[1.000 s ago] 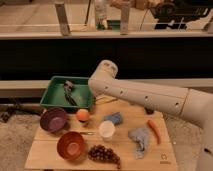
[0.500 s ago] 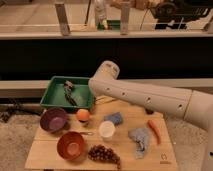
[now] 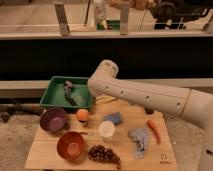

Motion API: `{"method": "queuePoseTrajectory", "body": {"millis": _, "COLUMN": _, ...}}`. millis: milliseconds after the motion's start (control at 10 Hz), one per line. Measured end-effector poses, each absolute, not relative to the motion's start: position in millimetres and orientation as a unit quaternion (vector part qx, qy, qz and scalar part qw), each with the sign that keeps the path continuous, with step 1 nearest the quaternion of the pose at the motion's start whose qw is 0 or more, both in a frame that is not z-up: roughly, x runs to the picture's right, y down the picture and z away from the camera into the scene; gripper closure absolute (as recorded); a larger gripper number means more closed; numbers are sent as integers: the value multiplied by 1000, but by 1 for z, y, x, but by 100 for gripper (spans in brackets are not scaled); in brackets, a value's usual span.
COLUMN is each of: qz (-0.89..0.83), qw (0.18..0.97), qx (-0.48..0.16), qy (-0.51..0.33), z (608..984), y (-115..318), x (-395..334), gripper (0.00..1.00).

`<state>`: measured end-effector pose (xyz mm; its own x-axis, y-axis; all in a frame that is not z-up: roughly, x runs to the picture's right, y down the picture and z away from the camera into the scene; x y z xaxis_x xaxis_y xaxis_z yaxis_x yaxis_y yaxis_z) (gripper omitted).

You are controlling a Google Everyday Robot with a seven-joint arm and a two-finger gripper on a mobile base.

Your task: Place brush in paper cup

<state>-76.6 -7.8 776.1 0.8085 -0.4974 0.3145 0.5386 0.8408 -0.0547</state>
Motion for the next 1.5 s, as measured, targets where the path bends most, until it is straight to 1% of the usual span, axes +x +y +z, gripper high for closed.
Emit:
{"method": "queuePoseTrajectory", "body": {"millis": 200, "qz": -338, "qw": 924, "qx": -79, "qy": -160, "z": 789, "y": -18, "x": -97, "gripper": 48}}
{"method": "queuePoseTrajectory", "body": {"millis": 300, "qz": -358, "qw": 915, "qx": -79, "qy": -167, "z": 796, "y": -24, "x": -106, "gripper": 40}}
{"method": "queuePoseTrajectory", "body": {"millis": 400, "qz": -381, "qw": 904, "qx": -78, "qy": -175, "z": 808, "y": -34, "x": -115, "gripper": 28}}
{"method": "queuePoseTrajectory", "body": {"millis": 500, "qz": -399, "qw": 896, "qx": -76, "qy": -182, "z": 819, "y": -42, "x": -124, "gripper": 22}}
{"method": "queuePoseTrajectory", "body": {"millis": 600, "qz": -415, "qw": 887, "qx": -74, "qy": -188, "z": 829, "y": -48, "x": -131, "gripper": 20}}
{"method": "queuePoseTrajectory", "body": {"millis": 800, "qz": -456, "qw": 863, "qx": -71, "qy": -206, "z": 849, "y": -55, "x": -149, "gripper": 20}}
{"method": "queuePoseTrajectory", "body": {"millis": 1100, "qz": -544, "qw": 799, "qx": -75, "qy": -244, "z": 904, "y": -66, "x": -171, "gripper": 20}}
{"method": "queuePoseTrajectory", "body": {"millis": 1300, "qz": -594, "qw": 755, "qx": -77, "qy": -268, "z": 935, "y": -56, "x": -184, "gripper": 20}}
{"method": "queuePoseTrajectory", "body": {"millis": 1500, "qz": -624, "qw": 723, "qx": -78, "qy": -288, "z": 953, "y": -43, "x": -193, "gripper": 20}}
